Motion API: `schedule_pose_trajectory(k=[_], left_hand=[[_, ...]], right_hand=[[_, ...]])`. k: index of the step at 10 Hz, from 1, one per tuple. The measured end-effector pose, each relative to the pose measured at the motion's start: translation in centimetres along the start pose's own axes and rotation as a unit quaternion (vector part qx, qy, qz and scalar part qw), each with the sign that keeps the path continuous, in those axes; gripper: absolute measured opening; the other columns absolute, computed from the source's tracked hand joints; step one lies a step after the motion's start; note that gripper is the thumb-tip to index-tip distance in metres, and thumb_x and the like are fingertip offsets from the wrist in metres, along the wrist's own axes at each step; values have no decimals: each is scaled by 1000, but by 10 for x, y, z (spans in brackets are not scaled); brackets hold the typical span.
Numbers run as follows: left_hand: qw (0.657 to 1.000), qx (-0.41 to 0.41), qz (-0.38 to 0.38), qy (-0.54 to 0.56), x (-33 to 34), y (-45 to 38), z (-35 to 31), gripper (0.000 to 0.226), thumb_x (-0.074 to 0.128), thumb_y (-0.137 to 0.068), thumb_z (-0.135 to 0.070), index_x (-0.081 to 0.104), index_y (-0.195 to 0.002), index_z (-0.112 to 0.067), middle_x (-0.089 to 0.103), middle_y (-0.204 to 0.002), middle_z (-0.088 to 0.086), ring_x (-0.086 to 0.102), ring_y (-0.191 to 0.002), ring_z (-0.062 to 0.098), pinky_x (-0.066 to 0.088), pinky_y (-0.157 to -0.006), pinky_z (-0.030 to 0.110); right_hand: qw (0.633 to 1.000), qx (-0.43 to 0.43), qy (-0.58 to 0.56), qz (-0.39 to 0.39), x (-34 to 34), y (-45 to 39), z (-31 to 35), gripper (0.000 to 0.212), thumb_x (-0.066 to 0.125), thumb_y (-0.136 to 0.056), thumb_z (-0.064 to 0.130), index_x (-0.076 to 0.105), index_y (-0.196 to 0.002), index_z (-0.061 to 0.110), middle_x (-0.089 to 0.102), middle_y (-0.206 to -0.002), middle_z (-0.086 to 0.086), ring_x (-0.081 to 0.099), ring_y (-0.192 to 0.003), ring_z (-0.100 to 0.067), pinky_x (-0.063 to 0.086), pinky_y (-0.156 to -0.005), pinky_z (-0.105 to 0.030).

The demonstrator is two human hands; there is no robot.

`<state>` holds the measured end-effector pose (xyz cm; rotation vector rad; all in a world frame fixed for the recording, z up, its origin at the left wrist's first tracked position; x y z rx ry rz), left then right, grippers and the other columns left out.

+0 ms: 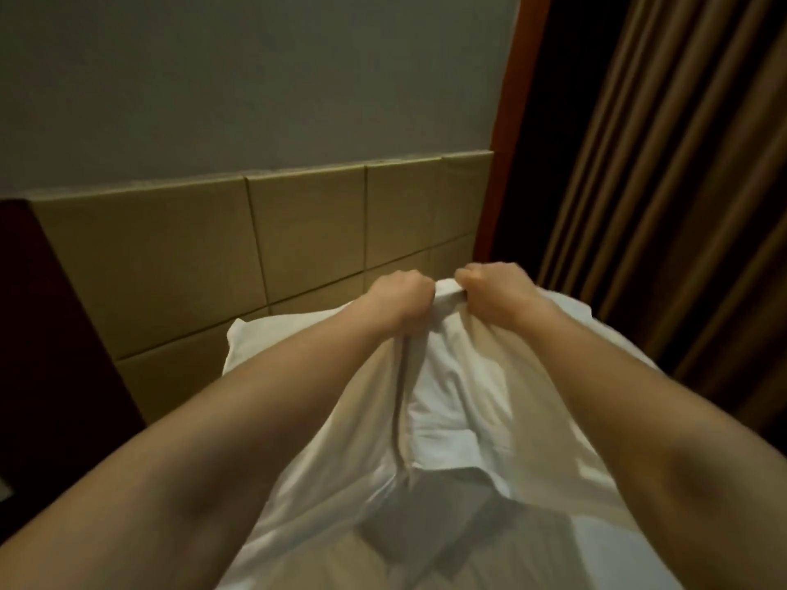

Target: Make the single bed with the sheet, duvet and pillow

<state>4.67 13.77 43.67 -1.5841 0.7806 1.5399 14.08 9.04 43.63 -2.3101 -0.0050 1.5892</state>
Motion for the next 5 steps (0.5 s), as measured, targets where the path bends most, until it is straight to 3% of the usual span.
schedule_pose_trajectory(k=[2, 3, 4, 5], left_hand=[[987, -80, -90, 102, -20, -86, 64, 32, 51, -91, -19, 55, -121, -6, 57, -123, 14, 56, -113, 32, 44, -84, 35], [983, -93, -92, 131, 1, -117, 80, 39, 52, -91, -21, 45, -127, -7, 47, -130, 15, 45, -121, 32, 38, -95, 38], [991, -93, -34, 88, 43, -132, 91, 51, 57, -89, -32, 37, -132, -12, 37, -136, 14, 33, -127, 33, 29, -102, 44], [995, -84, 14, 56, 71, -133, 98, 43, 51, -92, -28, 39, -130, -11, 38, -134, 16, 34, -125, 34, 30, -101, 45]], right_hand=[[999, 0, 28, -38, -8, -121, -23, 20, 48, -90, 17, 60, -104, 11, 61, -110, -8, 58, -103, -31, 40, -71, -35], [998, 36, 56, -24, 18, -154, -27, 23, 49, -91, 16, 60, -111, 11, 59, -114, -10, 51, -109, -31, 40, -84, -39], [990, 92, 90, 49, 66, -154, -27, 38, 52, -90, 14, 47, -128, 14, 47, -130, -12, 42, -120, -31, 37, -95, -42], [989, 34, 90, 110, 113, -143, -9, 47, 50, -88, 10, 40, -134, 15, 41, -135, -12, 38, -124, -30, 34, -99, -43]])
Point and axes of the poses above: each hand's wrist, its own y-axis away from the middle knuckle, its own x-axis out of the palm, z = x × y, the point moved 6 cm from there along -y, towards the middle knuckle
